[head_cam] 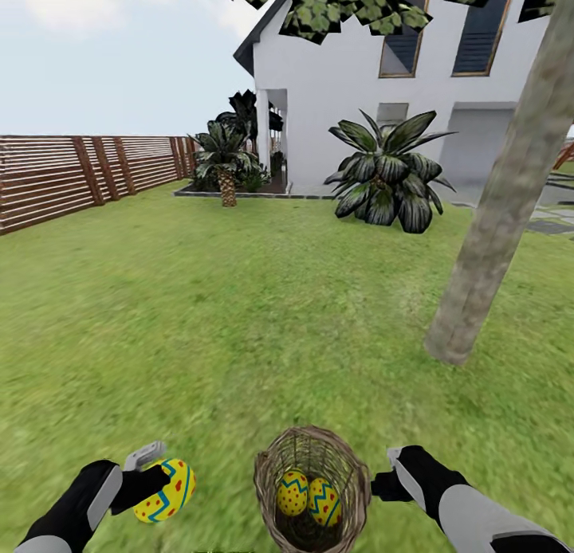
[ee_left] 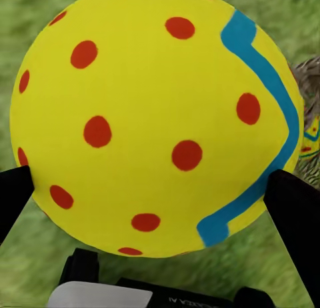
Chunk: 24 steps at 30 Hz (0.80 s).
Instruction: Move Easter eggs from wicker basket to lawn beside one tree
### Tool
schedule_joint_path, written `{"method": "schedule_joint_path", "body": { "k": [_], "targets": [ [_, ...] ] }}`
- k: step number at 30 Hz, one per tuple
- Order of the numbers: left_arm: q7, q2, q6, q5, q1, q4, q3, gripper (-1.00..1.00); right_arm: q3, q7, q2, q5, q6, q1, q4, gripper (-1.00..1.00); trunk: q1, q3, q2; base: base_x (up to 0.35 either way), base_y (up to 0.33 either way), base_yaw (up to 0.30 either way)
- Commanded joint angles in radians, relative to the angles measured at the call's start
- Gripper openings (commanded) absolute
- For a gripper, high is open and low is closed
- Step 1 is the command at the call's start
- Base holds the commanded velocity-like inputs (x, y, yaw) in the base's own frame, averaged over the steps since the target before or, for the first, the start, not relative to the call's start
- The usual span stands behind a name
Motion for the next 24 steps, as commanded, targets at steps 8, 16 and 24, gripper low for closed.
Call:
{"method": "schedule_joint_path", "body": {
  "k": [8, 16, 24],
  "targets": [
    [-0.018, 0.041, -0.165, 0.001, -0.001, -0.033, 0.020, -1.00, 0.007, 0.000, -0.003, -0.005, 0.006, 0.000, -0.001, 1.00, -0.031, 0.024, 0.056, 0.000, 0.000, 0.292],
    [-0.008, 0.075, -0.319, 0.056, -0.002, -0.186, 0.094, -1.00, 0.006, 0.000, -0.015, -0.006, 0.006, 0.000, -0.001, 1.00, -0.061, 0.049, 0.112, 0.000, 0.000, 0.292],
    [0.001, 0.075, -0.352, 0.062, -0.002, -0.208, 0.091, -1.00, 0.007, -0.001, -0.009, -0.005, 0.005, 0.000, -0.001, 1.00, -0.092, 0.074, 0.168, 0.000, 0.000, 0.292]
  ]
}}
